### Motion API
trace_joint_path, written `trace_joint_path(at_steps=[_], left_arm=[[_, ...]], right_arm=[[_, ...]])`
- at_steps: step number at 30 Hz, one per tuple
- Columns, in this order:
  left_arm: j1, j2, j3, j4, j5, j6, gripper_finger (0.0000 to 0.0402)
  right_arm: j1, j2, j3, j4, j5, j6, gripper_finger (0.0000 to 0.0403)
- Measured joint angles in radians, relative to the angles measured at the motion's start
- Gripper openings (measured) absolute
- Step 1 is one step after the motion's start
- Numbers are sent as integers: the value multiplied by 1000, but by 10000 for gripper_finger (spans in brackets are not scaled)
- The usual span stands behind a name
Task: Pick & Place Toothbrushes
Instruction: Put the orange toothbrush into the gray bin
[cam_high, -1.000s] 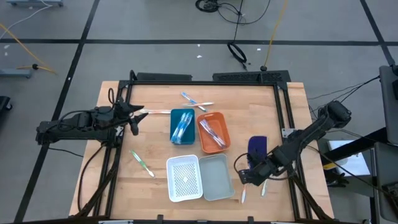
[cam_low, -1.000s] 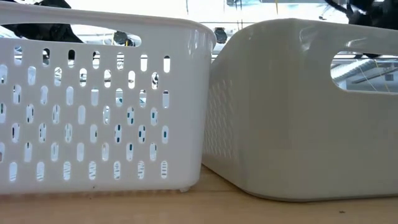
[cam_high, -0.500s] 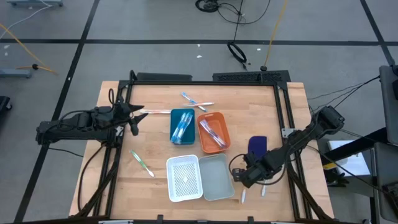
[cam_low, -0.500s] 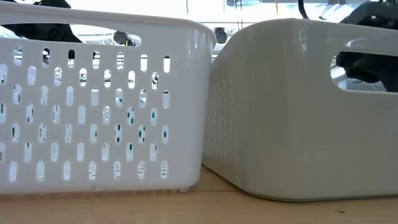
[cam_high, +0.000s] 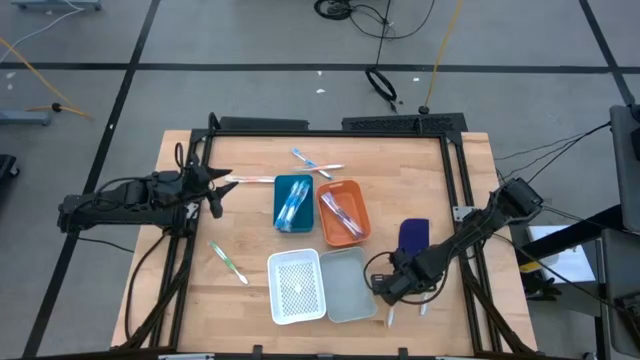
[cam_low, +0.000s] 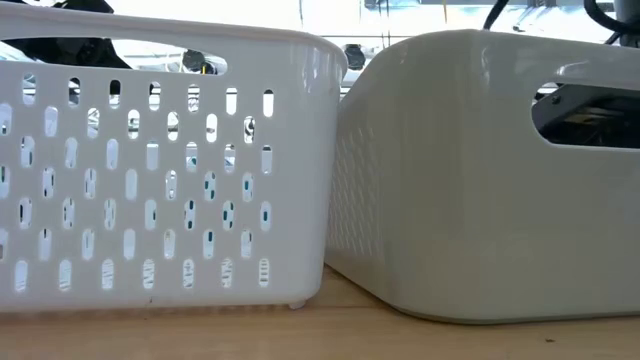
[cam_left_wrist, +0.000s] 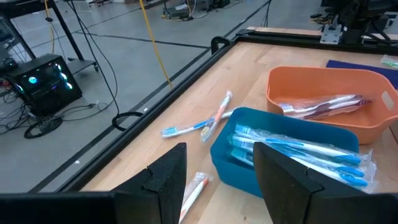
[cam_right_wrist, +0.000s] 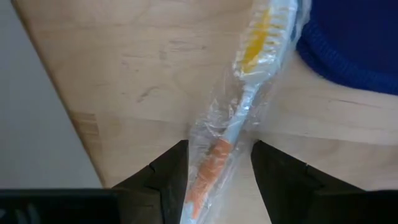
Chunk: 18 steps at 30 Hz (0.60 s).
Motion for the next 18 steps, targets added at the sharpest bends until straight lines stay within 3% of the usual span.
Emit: trace_joint_path(at_steps=[7, 16, 18], left_arm=[[0, 0, 0, 0, 0, 0, 184], [0, 0, 0, 0, 0, -1, 184], [0, 0, 0, 0, 0, -1, 184]], right_arm=[[0, 33, 2, 0, -1, 19, 144], [-1, 24, -1, -9, -6, 54, 25], [-2, 12, -2, 12, -1, 49, 13]])
